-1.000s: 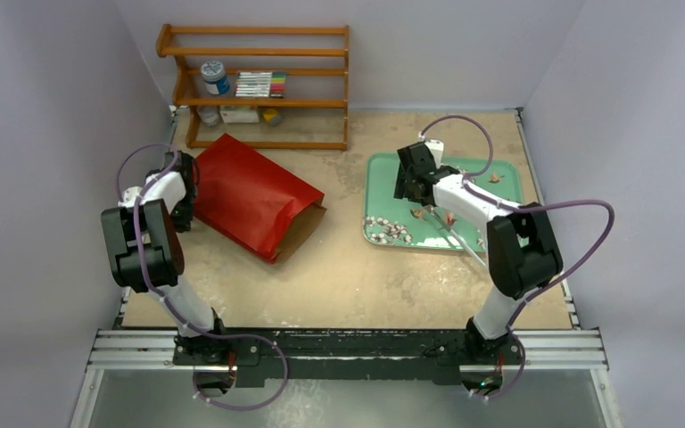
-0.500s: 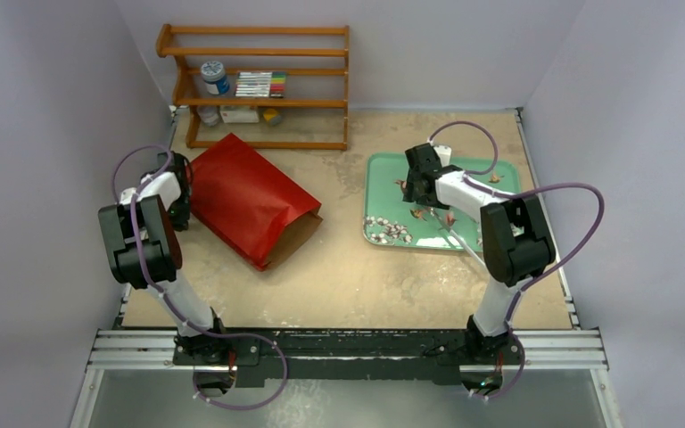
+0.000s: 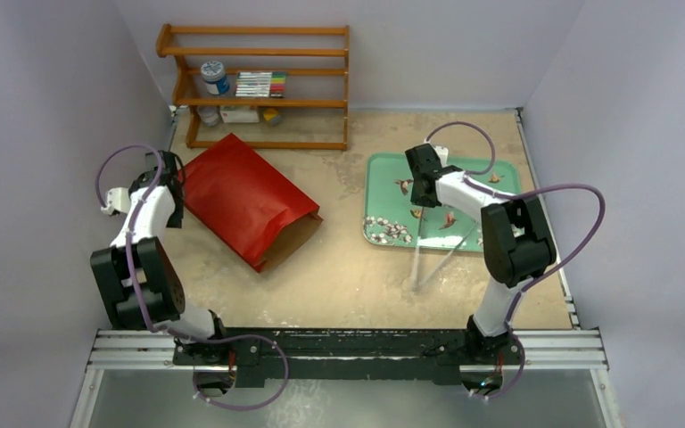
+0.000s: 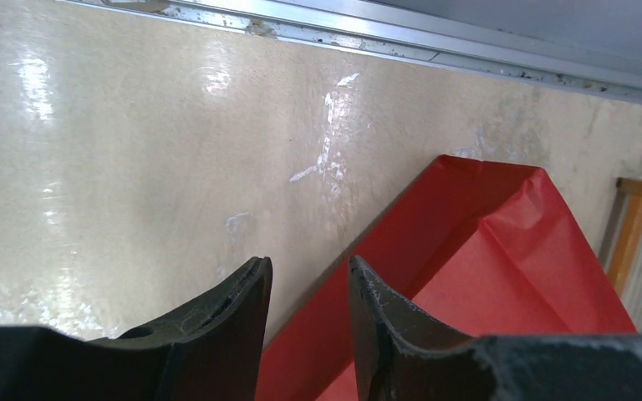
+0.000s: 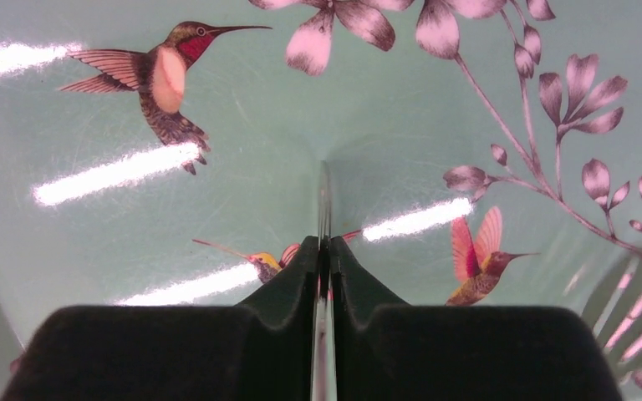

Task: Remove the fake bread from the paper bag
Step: Pick up the clamp from the container, then place the clamp at the center of the board, then adjust the clamp at the center of the board.

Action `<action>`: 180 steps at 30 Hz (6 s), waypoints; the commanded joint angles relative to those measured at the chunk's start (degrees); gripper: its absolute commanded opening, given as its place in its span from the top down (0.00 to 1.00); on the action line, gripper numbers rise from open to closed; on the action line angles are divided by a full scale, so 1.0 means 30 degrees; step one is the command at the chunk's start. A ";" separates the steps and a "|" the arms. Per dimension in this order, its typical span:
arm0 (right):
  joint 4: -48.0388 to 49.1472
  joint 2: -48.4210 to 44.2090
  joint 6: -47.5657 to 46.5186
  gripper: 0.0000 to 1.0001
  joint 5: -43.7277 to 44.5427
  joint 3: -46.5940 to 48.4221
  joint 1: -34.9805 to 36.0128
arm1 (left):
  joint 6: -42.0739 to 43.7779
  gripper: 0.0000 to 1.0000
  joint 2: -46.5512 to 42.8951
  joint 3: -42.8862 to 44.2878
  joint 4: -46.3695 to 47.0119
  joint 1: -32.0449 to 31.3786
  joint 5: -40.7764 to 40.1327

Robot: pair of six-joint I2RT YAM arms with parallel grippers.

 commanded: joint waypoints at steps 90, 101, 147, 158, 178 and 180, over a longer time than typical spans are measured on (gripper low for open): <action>-0.0455 -0.7839 0.0358 0.01 -0.0595 -0.5661 1.6048 | -0.0748 0.58 -0.7819 -0.2233 -0.2146 -0.5589 -0.3481; -0.2485 -0.6212 0.2317 0.00 -0.0016 -0.4893 1.6017 | -0.1008 0.58 -0.8034 -0.2178 -0.1457 -0.6083 -0.2966; -0.4545 -0.3561 -0.0308 0.00 -0.3593 -0.3781 1.3161 | -0.2074 0.58 -0.8265 -0.1739 -0.0695 -0.6375 -0.2528; -0.5036 -0.4931 -0.0600 0.00 -0.2686 -0.2939 1.2773 | -0.2042 0.58 -0.7654 -0.1406 -0.0749 -0.6403 -0.2860; -0.6145 -0.3427 -0.0706 0.00 -0.3012 -0.2022 1.1321 | -0.1895 0.59 -0.6810 -0.1094 -0.0228 -0.6846 -0.3061; -0.6061 -0.3332 -0.0776 0.00 -0.3172 -0.2049 1.1221 | -0.1855 0.59 -0.6718 -0.1064 -0.0195 -0.6845 -0.3032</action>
